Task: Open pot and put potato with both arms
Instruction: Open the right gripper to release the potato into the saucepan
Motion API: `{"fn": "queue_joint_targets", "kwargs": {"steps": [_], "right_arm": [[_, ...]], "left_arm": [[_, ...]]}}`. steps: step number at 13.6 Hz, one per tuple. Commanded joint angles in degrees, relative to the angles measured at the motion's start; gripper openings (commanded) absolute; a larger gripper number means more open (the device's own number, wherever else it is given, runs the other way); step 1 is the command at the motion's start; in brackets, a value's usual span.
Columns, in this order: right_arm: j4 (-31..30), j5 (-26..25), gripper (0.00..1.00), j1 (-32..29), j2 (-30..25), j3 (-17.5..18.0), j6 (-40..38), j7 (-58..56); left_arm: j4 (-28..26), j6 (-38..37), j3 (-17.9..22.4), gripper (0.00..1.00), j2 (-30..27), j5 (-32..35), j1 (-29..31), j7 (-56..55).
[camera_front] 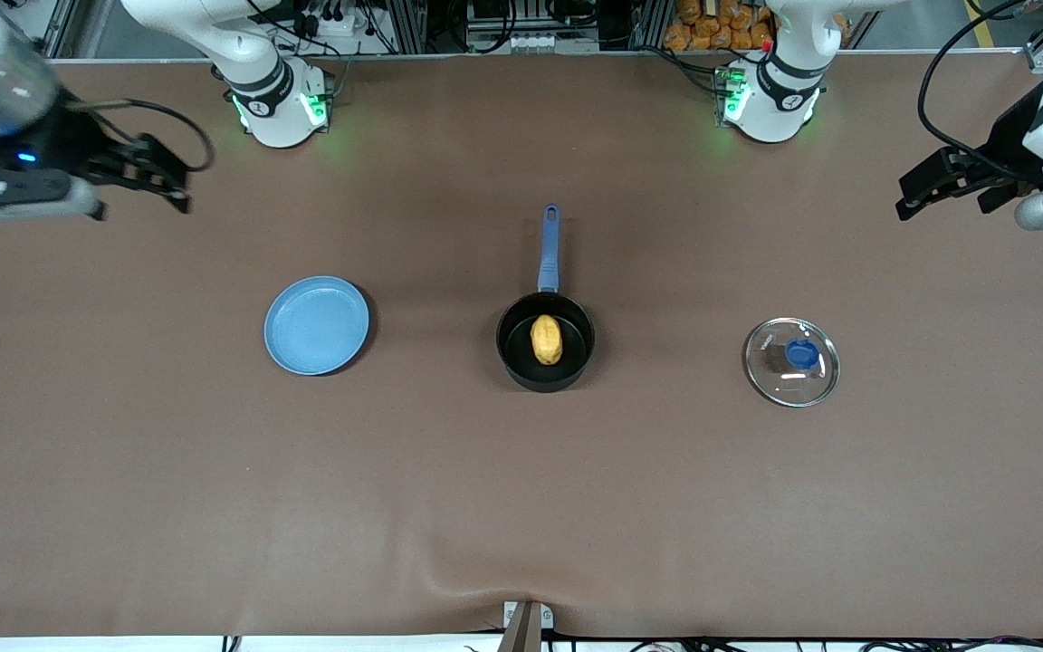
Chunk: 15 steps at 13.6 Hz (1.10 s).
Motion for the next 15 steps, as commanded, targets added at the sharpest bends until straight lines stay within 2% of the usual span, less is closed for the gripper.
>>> {"fn": "queue_joint_targets", "kwargs": {"steps": [1,3,7,15], "right_arm": [[-3.25,-0.35,1.0,-2.9,-3.65,-2.13,-0.64,-3.71],[-3.77,-0.44,1.0,-5.53,-4.71,-3.19,-1.08,-8.35],[-3.69,-0.44,1.0,-5.9,-4.54,-7.15,-3.28,-10.13],[-3.95,-0.44,1.0,-9.05,-3.83,-7.07,-3.29,-11.63]], "left_arm": [[-2.27,-0.51,4.62,1.0,-2.24,-0.77,-4.07,0.96],[-2.18,-0.51,4.99,1.0,-2.32,-0.77,-4.35,0.96],[-1.92,0.02,4.9,1.0,-2.06,-1.03,-3.91,0.96],[-1.92,-1.03,5.16,1.0,-2.76,-0.25,-3.65,0.78]]}}
